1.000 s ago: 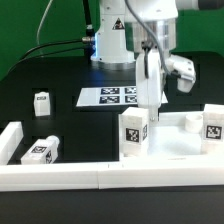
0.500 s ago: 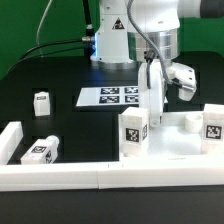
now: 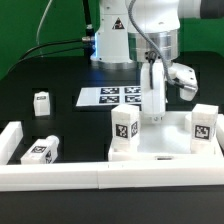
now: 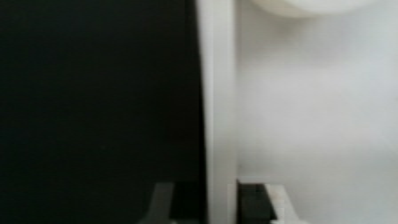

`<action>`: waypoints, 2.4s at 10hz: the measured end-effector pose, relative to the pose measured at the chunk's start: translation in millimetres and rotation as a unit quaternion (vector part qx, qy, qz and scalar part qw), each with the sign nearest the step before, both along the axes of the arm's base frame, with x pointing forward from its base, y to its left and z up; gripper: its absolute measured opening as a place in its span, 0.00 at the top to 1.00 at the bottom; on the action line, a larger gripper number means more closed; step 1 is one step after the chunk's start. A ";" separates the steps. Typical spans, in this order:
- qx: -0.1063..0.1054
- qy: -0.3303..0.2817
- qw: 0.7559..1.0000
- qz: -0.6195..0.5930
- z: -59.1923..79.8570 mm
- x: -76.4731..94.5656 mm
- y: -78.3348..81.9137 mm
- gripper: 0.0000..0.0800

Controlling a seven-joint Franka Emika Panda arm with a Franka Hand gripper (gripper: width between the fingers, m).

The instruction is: Assemble square table

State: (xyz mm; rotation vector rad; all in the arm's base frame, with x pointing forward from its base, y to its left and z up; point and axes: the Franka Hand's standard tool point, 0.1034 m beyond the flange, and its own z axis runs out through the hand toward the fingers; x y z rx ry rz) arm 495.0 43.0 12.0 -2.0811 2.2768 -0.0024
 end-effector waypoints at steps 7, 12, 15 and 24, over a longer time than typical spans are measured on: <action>-0.039 -0.030 0.939 0.339 5.3 -8.7 -68.9 0.93; -0.082 -0.035 0.768 0.634 11.9 10.2 -83.8 0.93; -0.073 -0.020 0.689 0.721 11.2 12.6 -81.8 0.93; 0.005 0.033 0.254 0.967 24.8 91.8 -60.2 0.93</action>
Offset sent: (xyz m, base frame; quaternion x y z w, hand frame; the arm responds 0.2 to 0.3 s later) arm 0.0009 -0.0501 0.0183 0.0751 -0.0372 -0.4278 0.9000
